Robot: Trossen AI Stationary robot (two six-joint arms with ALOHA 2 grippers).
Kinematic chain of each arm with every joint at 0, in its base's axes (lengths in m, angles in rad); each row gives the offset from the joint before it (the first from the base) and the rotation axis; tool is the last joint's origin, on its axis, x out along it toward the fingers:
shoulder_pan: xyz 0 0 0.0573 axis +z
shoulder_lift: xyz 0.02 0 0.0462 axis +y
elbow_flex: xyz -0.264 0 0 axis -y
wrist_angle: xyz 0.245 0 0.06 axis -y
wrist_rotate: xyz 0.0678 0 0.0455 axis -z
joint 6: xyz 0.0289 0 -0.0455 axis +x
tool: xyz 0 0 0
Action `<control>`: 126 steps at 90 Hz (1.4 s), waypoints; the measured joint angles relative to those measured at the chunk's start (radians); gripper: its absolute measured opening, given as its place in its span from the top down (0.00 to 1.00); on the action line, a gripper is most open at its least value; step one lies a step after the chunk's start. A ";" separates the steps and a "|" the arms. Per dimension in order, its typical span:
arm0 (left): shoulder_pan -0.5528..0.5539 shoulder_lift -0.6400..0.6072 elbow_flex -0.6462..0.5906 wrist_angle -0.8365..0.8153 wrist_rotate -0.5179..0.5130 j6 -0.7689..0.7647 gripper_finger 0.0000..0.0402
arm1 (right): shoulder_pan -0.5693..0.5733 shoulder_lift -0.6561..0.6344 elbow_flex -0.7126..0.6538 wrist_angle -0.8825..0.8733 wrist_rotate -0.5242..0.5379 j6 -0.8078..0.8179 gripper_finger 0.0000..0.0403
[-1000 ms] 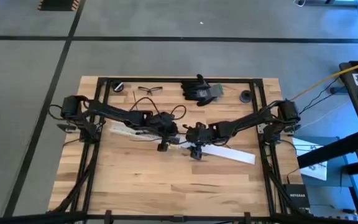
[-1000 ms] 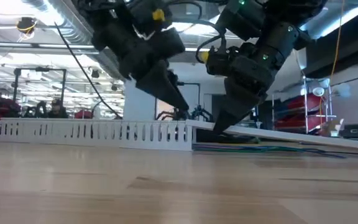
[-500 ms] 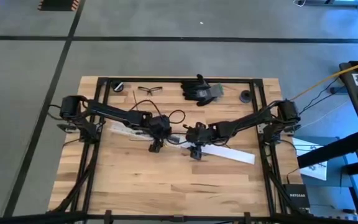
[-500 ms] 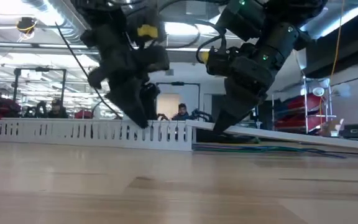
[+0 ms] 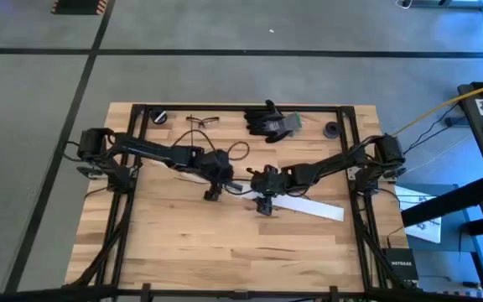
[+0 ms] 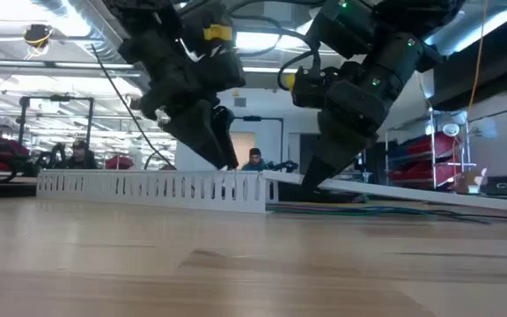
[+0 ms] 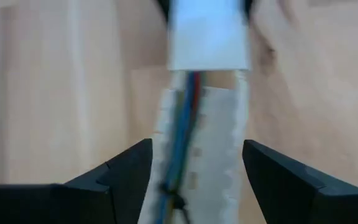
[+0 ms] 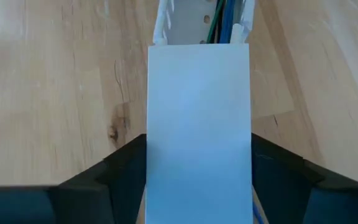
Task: Ziptie cables
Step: Close the white cable duct
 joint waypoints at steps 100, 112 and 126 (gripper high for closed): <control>-0.069 0.033 0.082 -0.170 0.072 -0.344 0.28 | 0.000 0.001 0.000 0.002 -0.001 -0.022 0.42; -0.106 0.057 0.081 -0.160 -0.012 -0.392 0.28 | 0.000 0.001 0.000 0.002 0.000 -0.037 0.42; -0.125 0.104 0.079 -0.122 -0.035 -0.428 0.28 | 0.000 0.001 0.000 0.002 0.000 -0.041 0.42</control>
